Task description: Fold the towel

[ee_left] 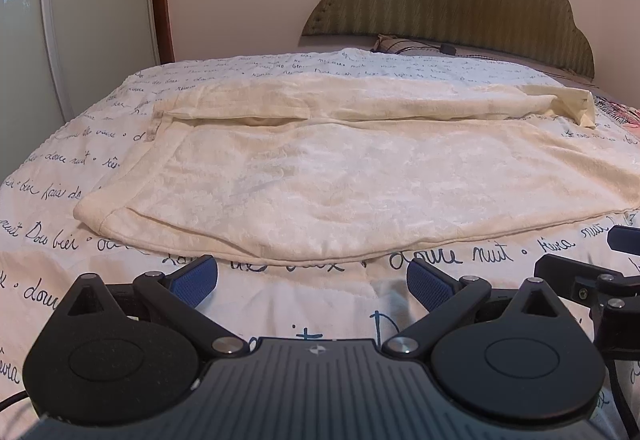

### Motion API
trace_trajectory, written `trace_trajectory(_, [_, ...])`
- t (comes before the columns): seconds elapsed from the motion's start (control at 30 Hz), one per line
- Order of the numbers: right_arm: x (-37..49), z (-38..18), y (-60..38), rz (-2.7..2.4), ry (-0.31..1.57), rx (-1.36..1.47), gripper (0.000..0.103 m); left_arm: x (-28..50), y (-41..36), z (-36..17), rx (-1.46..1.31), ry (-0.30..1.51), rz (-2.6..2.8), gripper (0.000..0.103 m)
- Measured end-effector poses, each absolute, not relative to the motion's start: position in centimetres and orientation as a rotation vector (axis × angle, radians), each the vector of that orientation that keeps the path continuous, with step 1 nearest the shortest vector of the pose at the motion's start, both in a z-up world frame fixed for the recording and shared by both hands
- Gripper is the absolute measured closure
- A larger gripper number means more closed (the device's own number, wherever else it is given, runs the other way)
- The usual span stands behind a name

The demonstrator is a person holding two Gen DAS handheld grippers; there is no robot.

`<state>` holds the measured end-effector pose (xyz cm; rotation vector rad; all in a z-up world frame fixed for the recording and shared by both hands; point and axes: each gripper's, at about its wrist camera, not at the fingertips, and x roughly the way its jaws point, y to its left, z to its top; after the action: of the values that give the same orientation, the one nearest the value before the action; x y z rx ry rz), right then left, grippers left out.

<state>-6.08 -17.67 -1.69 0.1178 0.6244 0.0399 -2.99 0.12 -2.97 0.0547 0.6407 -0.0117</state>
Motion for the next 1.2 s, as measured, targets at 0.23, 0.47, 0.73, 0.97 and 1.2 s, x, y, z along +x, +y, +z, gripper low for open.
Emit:
trace_trajectory(0.23, [-6.0,-2.0,-17.8,0.041,0.637,0.126,0.000,-2.8,0.4,-3.6,0.043,0.669,-0.009,0.001])
trace_trajectory(0.47, [-5.8,-2.1,-17.7,0.048,0.643,0.127,0.000,-2.8,0.5,-4.0,0.034,0.686,-0.007,0.001])
trace_trajectory(0.73, [-5.5,-2.5,-17.6,0.061,0.655,0.127,0.000,-2.6,0.3,-4.6,0.051,0.695,-0.024,0.000])
trace_trajectory(0.97, [-4.5,-2.5,-17.4,0.083,0.665,0.130,0.000,-2.7,0.1,-4.8,0.091,0.692,-0.045,0.000])
trace_trajectory(1.2, [-3.1,-2.0,-17.1,0.093,0.662,0.107,0.000,-2.7,0.3,-5.3,0.085,0.697,-0.052,0.000])
